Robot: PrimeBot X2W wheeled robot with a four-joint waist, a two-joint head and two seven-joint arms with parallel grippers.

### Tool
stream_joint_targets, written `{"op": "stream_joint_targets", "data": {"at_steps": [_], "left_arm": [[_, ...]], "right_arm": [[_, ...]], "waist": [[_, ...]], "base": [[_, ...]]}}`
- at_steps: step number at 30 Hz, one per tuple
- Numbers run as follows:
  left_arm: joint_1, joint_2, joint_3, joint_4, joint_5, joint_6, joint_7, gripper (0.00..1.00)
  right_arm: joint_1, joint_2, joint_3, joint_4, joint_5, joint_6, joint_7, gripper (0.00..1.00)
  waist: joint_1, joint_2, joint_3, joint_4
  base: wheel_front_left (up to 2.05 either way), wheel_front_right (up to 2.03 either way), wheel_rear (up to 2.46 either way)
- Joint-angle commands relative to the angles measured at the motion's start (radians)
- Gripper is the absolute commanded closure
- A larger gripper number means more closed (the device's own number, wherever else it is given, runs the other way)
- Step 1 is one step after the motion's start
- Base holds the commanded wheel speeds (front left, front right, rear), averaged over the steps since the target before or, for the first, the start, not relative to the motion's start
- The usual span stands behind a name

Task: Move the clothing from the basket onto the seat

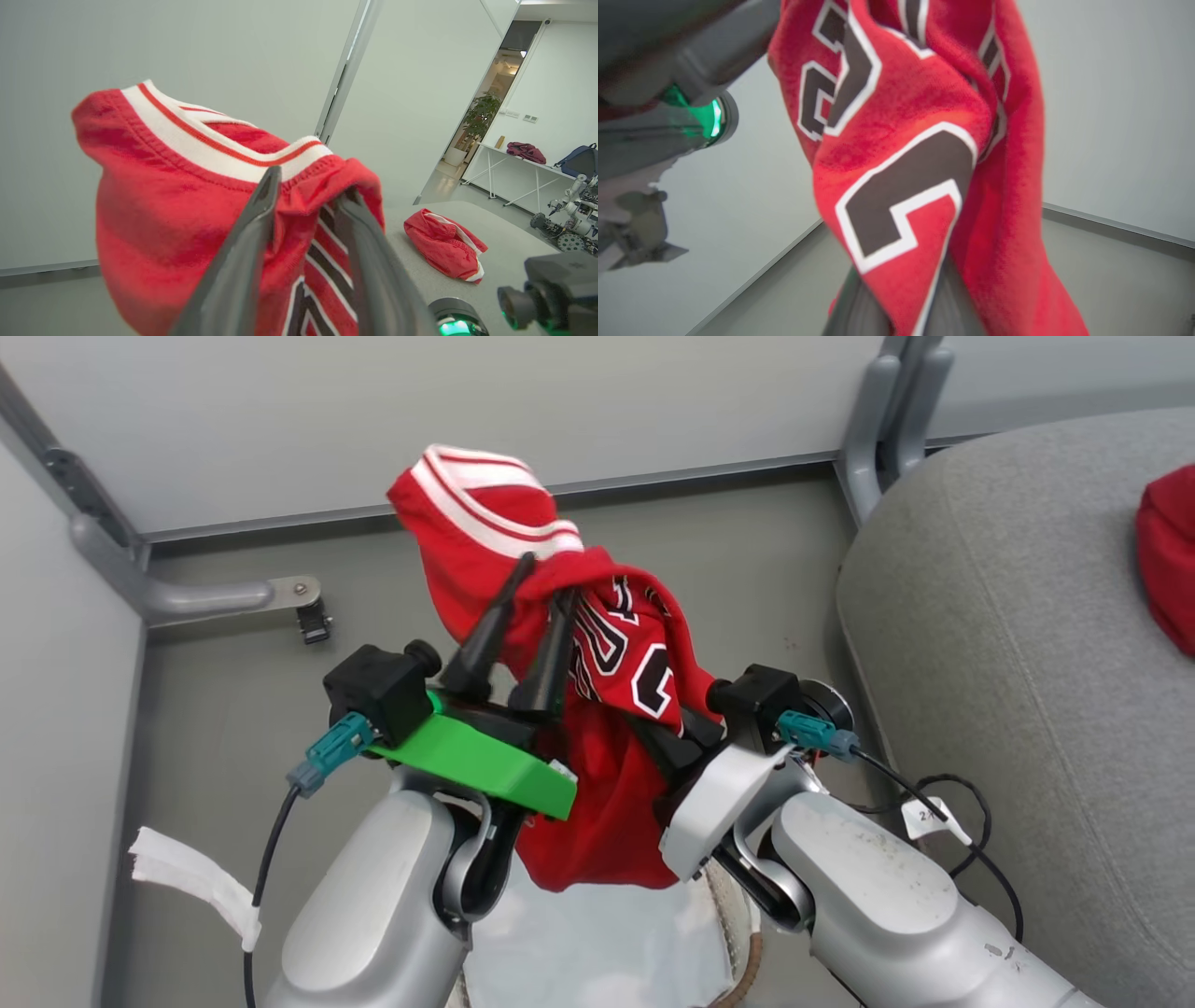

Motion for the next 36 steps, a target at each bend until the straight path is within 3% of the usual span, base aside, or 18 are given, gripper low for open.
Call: {"op": "stream_joint_targets", "data": {"at_steps": [1, 6, 22, 31, 36], "left_arm": [[0.023, 0.002, 0.007, 0.012, 0.010, -0.002, 0.001, 0.00], [0.035, 0.010, 0.027, 0.044, 0.075, -0.001, 0.001, 0.00], [0.078, 0.032, 0.016, 0.048, 0.137, -0.001, 0.001, 0.00], [0.009, 0.028, -0.126, 0.059, 0.117, -0.001, 0.001, 0.00], [0.002, 0.043, -0.140, 0.051, 0.094, -0.001, 0.001, 0.00]], "right_arm": [[0.015, -0.007, -0.007, -0.006, 0.006, -0.001, -0.002, 1.00], [0.041, -0.020, -0.034, -0.027, 0.003, -0.001, -0.002, 1.00], [0.175, -0.040, -0.209, -0.122, -0.029, -0.001, -0.002, 1.00], [0.313, -0.055, -0.419, -0.225, -0.091, -0.001, -0.002, 1.00], [0.347, -0.046, -0.473, -0.261, -0.136, -0.001, -0.002, 1.00]], "waist": [[0.0000, 0.0000, 0.004, -0.040], [0.0000, 0.0000, 0.012, -0.128], [0.0000, 0.0000, 0.043, -0.475], [0.0000, 0.0000, 0.074, -0.502], [0.0000, 0.0000, 0.081, -0.501]], "base": [[0.00, 0.00, 0.00], [0.00, 0.00, 0.00], [0.00, 0.00, 0.00], [0.01, 0.01, 0.01], [0.15, 0.15, 0.15]]}}
